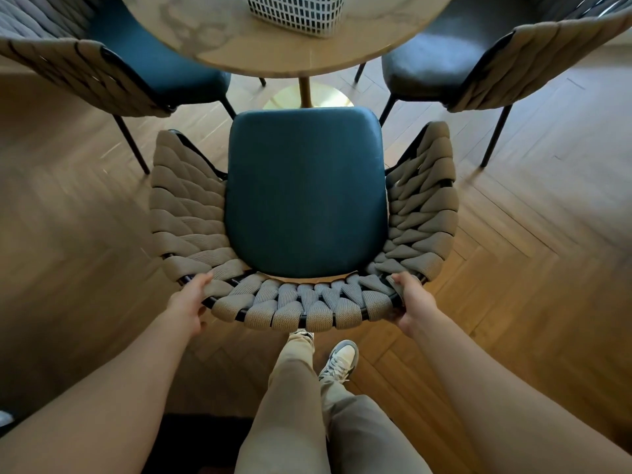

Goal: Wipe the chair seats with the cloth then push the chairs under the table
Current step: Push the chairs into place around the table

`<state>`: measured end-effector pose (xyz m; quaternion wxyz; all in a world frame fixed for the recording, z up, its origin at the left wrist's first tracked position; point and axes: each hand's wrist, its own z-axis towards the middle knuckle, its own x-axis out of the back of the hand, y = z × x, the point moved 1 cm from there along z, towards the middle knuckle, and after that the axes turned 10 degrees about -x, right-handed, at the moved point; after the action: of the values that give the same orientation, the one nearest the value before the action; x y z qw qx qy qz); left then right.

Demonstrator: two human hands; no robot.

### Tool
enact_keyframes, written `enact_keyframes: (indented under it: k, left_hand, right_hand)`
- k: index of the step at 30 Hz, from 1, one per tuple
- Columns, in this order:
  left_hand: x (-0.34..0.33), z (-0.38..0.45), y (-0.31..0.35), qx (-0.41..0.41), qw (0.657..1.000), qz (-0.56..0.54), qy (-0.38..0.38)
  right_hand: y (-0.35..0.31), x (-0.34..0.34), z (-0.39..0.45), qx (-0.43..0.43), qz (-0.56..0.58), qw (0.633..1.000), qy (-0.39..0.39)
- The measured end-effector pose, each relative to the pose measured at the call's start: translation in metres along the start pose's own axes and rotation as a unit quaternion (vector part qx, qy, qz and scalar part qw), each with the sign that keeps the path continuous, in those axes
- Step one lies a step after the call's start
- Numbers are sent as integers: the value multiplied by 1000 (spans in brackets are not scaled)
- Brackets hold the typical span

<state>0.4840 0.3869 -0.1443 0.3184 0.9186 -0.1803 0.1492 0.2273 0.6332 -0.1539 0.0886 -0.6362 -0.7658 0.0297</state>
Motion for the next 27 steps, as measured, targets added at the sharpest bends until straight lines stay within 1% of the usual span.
enact_keyframes:
  k: [5,14,19,27]
  left_hand:
    - [-1,2,-6,-9,1000,-2,4]
    - [2,7,-2,-21,1000,-10,19]
    - [7,12,-3,-14,1000,-16,2]
    - [9,15,-6,-24,1000,-14,1]
  right_hand:
    - [9,11,0,-5,3,1000,7]
    - [8,4,1,9,-5,1000,10]
    - [11,4,1,9,-5,1000,12]
    - [16,3,0,17,2,1000,9]
